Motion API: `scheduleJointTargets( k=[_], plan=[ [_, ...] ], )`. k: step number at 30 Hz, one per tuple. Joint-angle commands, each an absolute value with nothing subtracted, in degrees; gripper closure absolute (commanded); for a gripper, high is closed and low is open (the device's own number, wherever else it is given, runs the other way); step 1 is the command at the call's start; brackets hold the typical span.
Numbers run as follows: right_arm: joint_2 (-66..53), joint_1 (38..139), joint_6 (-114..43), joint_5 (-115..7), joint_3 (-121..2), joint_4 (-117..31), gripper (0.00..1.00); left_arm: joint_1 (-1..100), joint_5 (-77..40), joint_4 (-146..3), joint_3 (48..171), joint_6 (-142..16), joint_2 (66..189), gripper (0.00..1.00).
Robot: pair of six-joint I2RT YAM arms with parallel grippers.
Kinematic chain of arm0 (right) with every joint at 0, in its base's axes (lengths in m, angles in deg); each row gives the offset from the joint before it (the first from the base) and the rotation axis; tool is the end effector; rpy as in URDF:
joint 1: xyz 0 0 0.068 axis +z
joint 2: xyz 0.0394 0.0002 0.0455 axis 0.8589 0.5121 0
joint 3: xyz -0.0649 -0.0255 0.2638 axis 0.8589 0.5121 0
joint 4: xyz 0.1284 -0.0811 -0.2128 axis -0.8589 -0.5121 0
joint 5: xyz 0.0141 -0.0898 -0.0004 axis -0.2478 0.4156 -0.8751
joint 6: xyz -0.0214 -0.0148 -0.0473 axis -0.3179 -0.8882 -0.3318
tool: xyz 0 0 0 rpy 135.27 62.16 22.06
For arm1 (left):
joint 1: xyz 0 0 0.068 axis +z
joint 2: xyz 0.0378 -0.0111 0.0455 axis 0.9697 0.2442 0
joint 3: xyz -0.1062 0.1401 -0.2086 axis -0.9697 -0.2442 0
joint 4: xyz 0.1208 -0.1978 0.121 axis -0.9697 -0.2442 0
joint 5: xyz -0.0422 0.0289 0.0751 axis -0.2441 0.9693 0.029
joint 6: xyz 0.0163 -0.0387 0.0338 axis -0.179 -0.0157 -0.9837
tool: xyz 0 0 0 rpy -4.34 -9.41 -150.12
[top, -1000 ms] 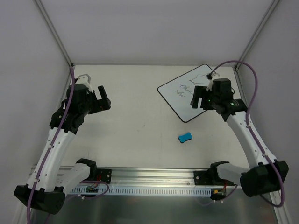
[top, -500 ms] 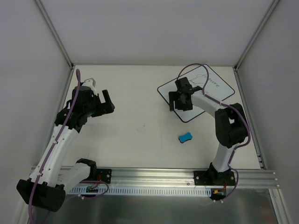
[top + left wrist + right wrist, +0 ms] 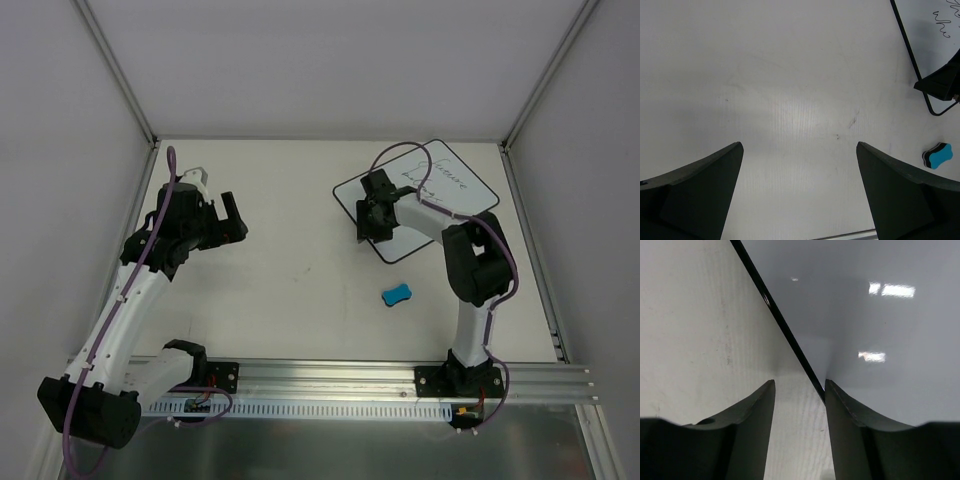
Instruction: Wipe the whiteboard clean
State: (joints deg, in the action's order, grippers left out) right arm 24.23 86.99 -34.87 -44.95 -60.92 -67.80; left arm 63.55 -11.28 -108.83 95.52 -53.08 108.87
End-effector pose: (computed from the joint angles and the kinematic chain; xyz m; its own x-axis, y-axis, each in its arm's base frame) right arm 0.3617 0.1894 0.1739 -0.8186 -0.2852 -0.4985 -0.3494 0.9362 0.0383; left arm 0.2042 -0.0451 0.3397 -0.5899 -0.2493 -0.7680 0.0110 0.9486 -0.3164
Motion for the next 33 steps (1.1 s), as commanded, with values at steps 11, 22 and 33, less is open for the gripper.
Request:
scheduleJointTargets(
  k=[11,22,33],
  plan=[
    [34.97,109.37,-29.22,-58.92,-74.18,-68.54,0.68,63.65,-11.45,-107.45,95.67,-52.61,108.90,0.01],
    [34.21,116.16,-31.67,-56.22,-82.11,-70.65,0.62,63.65,-6.97,-107.54,93.73,-49.89,105.12,0.01],
    [6.70,103.51,-28.00,-33.89,-61.38,-76.01,0.28,63.65,-6.07,-104.56,88.81,-43.73,113.19,0.01]
  ],
)
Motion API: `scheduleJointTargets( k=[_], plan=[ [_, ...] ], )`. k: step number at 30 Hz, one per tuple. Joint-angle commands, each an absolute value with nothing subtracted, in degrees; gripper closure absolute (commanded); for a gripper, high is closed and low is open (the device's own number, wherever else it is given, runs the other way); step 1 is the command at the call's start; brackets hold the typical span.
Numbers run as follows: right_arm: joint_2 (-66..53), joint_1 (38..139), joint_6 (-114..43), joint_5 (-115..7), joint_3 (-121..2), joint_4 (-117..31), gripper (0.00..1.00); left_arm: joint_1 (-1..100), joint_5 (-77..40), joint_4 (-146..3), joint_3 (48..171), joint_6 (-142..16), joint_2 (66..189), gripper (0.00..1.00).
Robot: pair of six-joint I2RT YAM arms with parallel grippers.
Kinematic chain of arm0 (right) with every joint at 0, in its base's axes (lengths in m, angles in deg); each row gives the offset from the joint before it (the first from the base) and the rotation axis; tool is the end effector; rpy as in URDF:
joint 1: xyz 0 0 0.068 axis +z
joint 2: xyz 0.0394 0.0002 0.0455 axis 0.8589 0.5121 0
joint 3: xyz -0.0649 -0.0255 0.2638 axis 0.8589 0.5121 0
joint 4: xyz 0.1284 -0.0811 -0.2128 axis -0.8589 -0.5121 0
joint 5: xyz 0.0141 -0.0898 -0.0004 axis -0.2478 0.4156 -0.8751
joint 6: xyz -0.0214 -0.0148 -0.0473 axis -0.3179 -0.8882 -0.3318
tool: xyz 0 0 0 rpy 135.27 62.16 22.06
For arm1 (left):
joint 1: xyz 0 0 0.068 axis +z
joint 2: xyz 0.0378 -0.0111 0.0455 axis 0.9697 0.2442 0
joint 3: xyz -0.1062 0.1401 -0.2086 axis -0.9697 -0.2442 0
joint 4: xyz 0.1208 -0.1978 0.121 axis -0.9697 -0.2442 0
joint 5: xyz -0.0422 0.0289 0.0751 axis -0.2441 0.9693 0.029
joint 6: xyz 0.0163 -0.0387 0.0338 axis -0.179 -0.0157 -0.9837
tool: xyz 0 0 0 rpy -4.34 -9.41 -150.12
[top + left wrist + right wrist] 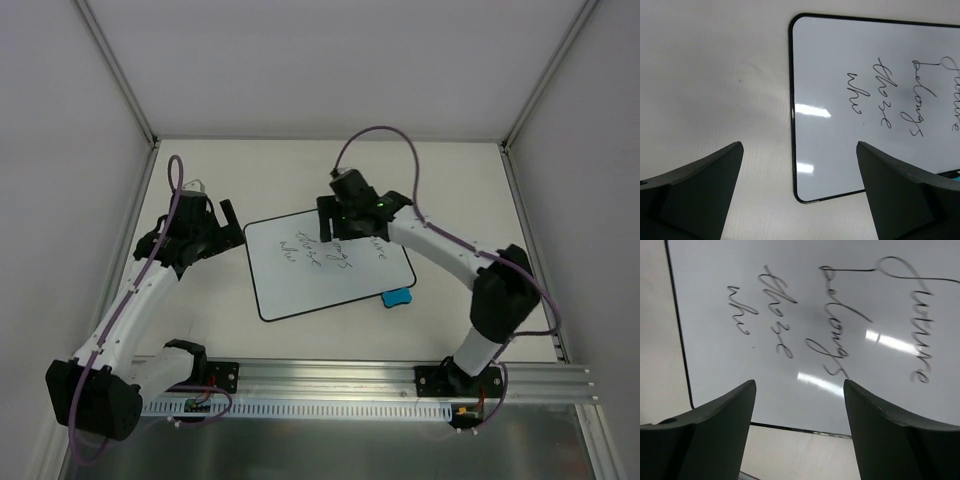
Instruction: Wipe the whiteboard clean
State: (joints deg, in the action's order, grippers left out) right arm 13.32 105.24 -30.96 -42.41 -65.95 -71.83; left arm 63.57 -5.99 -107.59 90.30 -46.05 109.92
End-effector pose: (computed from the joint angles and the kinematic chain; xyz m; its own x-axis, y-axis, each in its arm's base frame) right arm 0.2755 0.2819 0.2696 -0.6413 -0.3823 -0.6653 -0.5680 0.8194 0.0766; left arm 0.2090 -0.0427 0.3077 -0.6128 -0.3568 -0.7051 -0.1576 0.9295 -0.3334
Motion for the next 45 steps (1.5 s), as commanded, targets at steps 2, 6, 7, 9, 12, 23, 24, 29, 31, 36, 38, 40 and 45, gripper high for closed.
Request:
scheduleJointTargets(
  k=[2,6,7,9,12,23,24,29,31,36,38,40,45],
  plan=[
    [1.25,100.43,-23.97,-31.51,-55.16,-78.02,0.20,63.65,-7.14,-102.54,87.41,-43.29,115.56,0.01],
    [-6.93,95.59,-14.32,-30.01,-44.24,-81.19,0.17,63.65,-7.50,-98.84,85.74,-42.41,117.77,0.01],
    [-9.64,94.54,-12.01,-29.66,-42.31,-81.89,0.16,63.74,-7.76,-98.23,85.47,-42.32,118.04,0.01],
    [-11.76,94.18,-5.18,-29.22,-37.57,-83.65,0.15,63.65,-8.54,-97.78,84.94,-42.06,118.92,0.01],
    [-14.93,94.18,1.61,-28.52,-34.30,-86.11,0.15,63.65,-9.78,-97.34,84.24,-42.06,119.36,0.01],
    [-13.63,94.18,18.76,-22.89,-31.48,-86.83,0.23,63.65,-11.89,-96.55,82.13,-43.20,118.57,0.01],
    [-12.92,94.18,20.51,-23.76,-31.74,-86.74,0.25,63.65,-12.06,-96.55,82.04,-43.29,118.22,0.01],
    [-10.37,94.18,24.30,-26.93,-29.20,-83.06,0.29,63.65,-12.15,-96.38,81.17,-43.64,117.34,0.01],
    [-9.93,94.18,25.10,-27.81,-28.40,-82.34,0.30,63.65,-12.15,-96.29,80.90,-43.73,117.16,0.01],
    [-7.56,94.18,25.71,-29.30,-29.02,-81.64,0.34,63.65,-12.33,-96.03,80.29,-44.08,117.34,0.01],
    [-7.38,94.35,26.41,-30.18,-28.49,-81.38,0.35,63.65,-12.42,-96.02,80.37,-44.08,117.34,0.01],
    [-7.38,94.35,27.12,-30.27,-27.79,-80.85,0.37,63.65,-12.33,-95.94,80.28,-44.17,117.42,0.01],
    [-6.59,94.44,28.26,-31.68,-26.21,-79.71,0.44,63.65,-12.24,-95.85,80.72,-44.17,118.48,0.01]
  ],
)
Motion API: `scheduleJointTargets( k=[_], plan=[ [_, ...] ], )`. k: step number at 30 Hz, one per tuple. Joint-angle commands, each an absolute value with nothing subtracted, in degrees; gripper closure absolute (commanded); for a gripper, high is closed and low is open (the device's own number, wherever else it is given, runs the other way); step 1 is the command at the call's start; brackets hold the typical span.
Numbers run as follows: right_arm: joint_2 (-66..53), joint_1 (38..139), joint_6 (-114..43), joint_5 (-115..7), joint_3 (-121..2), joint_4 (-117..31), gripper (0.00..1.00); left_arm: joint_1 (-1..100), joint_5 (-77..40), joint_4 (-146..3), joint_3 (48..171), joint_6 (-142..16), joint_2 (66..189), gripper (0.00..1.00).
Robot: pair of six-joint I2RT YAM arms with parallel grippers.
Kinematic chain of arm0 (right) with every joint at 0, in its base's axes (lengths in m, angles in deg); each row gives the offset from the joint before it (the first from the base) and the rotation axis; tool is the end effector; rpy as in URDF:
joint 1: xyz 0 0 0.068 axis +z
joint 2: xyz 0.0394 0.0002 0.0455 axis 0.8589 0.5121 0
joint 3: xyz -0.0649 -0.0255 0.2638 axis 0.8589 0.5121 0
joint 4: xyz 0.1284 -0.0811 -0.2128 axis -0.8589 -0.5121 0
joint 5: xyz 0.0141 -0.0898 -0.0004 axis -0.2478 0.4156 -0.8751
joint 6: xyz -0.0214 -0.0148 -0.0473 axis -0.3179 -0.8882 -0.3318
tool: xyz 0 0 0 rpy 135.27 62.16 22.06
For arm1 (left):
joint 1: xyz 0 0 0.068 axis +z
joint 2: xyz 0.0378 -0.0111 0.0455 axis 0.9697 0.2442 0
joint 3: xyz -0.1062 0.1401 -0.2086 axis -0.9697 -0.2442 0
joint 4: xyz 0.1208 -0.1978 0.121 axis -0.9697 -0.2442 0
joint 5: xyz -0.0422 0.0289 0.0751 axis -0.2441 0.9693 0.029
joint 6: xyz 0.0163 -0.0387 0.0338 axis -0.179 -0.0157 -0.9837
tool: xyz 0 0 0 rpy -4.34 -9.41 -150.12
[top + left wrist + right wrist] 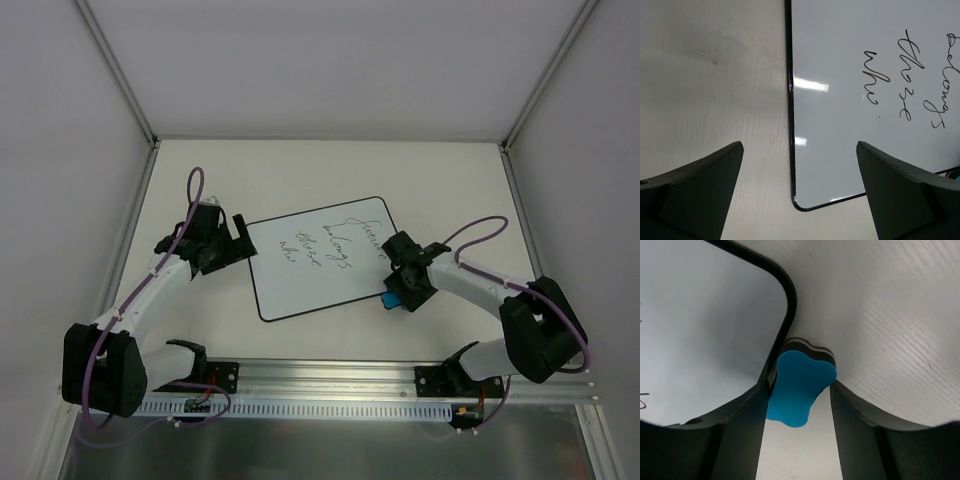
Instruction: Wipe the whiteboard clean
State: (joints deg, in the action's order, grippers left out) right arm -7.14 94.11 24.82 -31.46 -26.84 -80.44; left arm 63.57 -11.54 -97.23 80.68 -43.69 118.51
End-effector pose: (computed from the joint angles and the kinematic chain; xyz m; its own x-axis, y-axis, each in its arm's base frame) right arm 0.1976 0.1265 0.1682 -0.7671 0.5487 -0.3325 0.5377 0.8325 0.1334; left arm 0.2324 -0.0513 0.2353 -0.7271 -0.3696 -0.5786 -0.1716 0.9138 -0.3681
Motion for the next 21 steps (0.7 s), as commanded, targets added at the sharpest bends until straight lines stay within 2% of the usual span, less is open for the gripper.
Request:
scheduleJointTargets(
  k=[1,3,7,11,15,21],
  plan=[
    [-6.33,94.44,28.18,-32.20,-26.03,-79.70,0.45,63.65,-12.15,-95.76,80.72,-44.17,118.57,0.01],
    [-6.50,94.44,28.00,-32.65,-26.12,-79.62,0.46,63.65,-11.98,-95.76,80.81,-44.17,118.83,0.01],
    [-8.08,94.44,26.78,-31.25,-26.03,-79.70,0.59,63.65,-12.15,-95.59,80.99,-43.99,119.18,0.01],
    [-10.89,94.35,21.16,-27.65,-29.44,-81.72,0.67,63.65,-12.24,-95.67,81.08,-43.91,119.71,0.01],
    [-7.75,94.35,6.33,-25.71,-38.93,-84.00,0.68,63.65,-12.24,-95.50,81.43,-43.64,121.81,0.01],
    [0.96,94.35,-16.01,-28.68,-52.90,-82.70,0.82,63.65,-11.10,-94.97,83.01,-41.54,126.99,0.06]
  ],
)
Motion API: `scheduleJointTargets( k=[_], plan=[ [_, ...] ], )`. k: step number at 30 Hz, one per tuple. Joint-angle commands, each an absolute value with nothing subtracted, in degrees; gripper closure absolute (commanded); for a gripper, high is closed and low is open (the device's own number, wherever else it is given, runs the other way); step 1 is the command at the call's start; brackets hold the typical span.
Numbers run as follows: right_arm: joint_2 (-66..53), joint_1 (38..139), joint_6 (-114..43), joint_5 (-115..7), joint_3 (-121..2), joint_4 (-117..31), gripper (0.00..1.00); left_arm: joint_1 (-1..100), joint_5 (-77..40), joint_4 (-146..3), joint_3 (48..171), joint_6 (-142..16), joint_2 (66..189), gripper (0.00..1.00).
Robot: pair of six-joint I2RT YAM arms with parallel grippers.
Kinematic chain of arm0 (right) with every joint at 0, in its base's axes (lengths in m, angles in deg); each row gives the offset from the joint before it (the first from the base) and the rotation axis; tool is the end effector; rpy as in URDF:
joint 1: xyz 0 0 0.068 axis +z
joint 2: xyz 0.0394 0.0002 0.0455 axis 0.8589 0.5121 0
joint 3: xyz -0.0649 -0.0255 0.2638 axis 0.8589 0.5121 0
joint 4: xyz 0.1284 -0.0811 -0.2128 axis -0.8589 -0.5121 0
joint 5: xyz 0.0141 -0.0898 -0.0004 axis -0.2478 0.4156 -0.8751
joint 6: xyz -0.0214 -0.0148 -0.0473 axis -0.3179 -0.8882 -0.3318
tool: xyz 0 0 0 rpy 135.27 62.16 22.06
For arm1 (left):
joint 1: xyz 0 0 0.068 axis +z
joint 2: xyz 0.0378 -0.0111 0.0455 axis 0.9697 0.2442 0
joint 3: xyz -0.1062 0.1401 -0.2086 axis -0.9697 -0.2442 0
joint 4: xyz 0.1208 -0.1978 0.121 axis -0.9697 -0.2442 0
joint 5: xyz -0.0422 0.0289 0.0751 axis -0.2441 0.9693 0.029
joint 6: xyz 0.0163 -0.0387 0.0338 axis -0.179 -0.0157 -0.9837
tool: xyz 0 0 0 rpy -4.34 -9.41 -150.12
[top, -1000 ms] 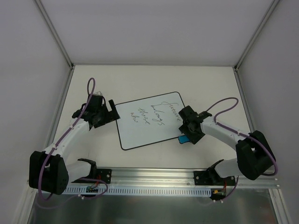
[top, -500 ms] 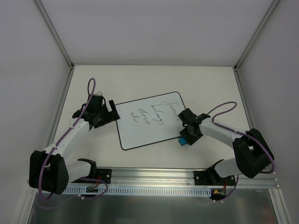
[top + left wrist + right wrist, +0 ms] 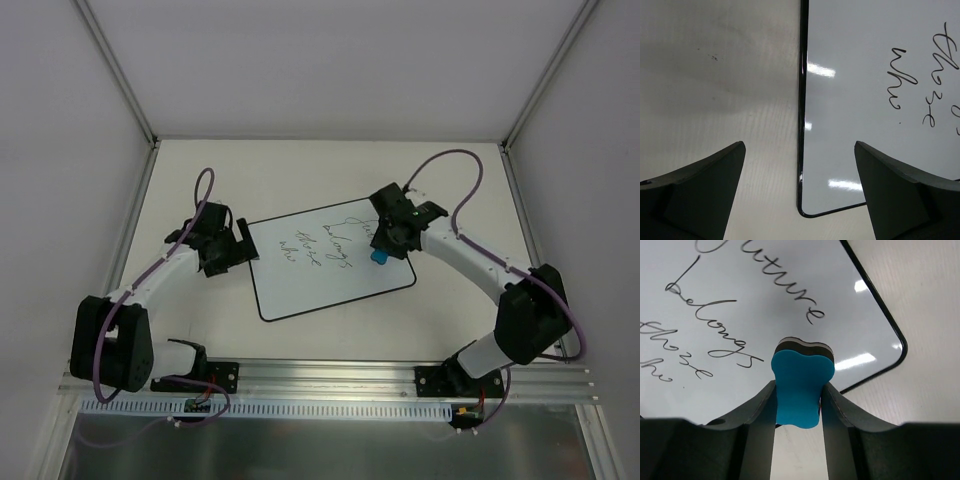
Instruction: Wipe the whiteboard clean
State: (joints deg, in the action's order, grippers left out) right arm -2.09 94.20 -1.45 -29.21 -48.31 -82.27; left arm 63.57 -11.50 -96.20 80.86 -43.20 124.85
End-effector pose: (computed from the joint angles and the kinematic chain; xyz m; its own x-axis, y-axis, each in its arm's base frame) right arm 0.2535 0.1644 0.2511 -0.8201 0.1874 -0.5406 0.1449 0.9821 0.1206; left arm 0.2462 -0.0543 0.2127 -0.7732 -0.3670 -0.5172 -0.2093 0.9175 -0.3382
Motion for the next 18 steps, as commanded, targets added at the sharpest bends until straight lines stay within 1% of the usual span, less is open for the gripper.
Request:
scheduleJointTargets(
  k=[1,4,5,7,8,12,15,17,18],
  plan=[
    [2.45,94.44,-20.82,-30.43,-53.71,-81.82,0.84,63.65,-10.58,-94.53,83.36,-41.45,127.79,0.09],
    [4.13,94.35,-28.39,-33.95,-55.64,-78.31,0.89,63.65,-8.83,-93.92,84.76,-41.01,131.48,0.14],
    [5.44,94.44,-29.64,-34.40,-56.17,-77.69,0.89,63.65,-8.29,-93.39,85.46,-40.92,132.44,0.18],
    [6.76,94.53,-31.93,-35.45,-57.83,-76.89,0.90,63.65,-8.46,-92.77,86.26,-40.92,135.26,0.23],
    [7.38,94.53,-33.77,-36.59,-58.19,-76.54,0.90,63.65,-8.72,-92.51,86.87,-41.00,136.14,0.27],
    [9.58,95.06,-36.68,-37.75,-58.81,-74.52,0.90,63.65,-8.46,-91.46,87.93,-41.62,140.00,0.39],
    [10.90,95.14,-37.74,-38.53,-59.16,-73.29,0.90,63.65,-8.81,-91.10,88.11,-42.14,141.41,0.46],
    [12.48,95.32,-38.00,-39.06,-59.43,-72.94,0.90,63.56,-8.99,-90.75,87.93,-42.32,142.21,0.48],
    [13.09,95.41,-38.18,-39.24,-59.51,-72.50,0.91,63.39,-8.99,-90.75,87.84,-42.32,142.82,0.54]
  ],
)
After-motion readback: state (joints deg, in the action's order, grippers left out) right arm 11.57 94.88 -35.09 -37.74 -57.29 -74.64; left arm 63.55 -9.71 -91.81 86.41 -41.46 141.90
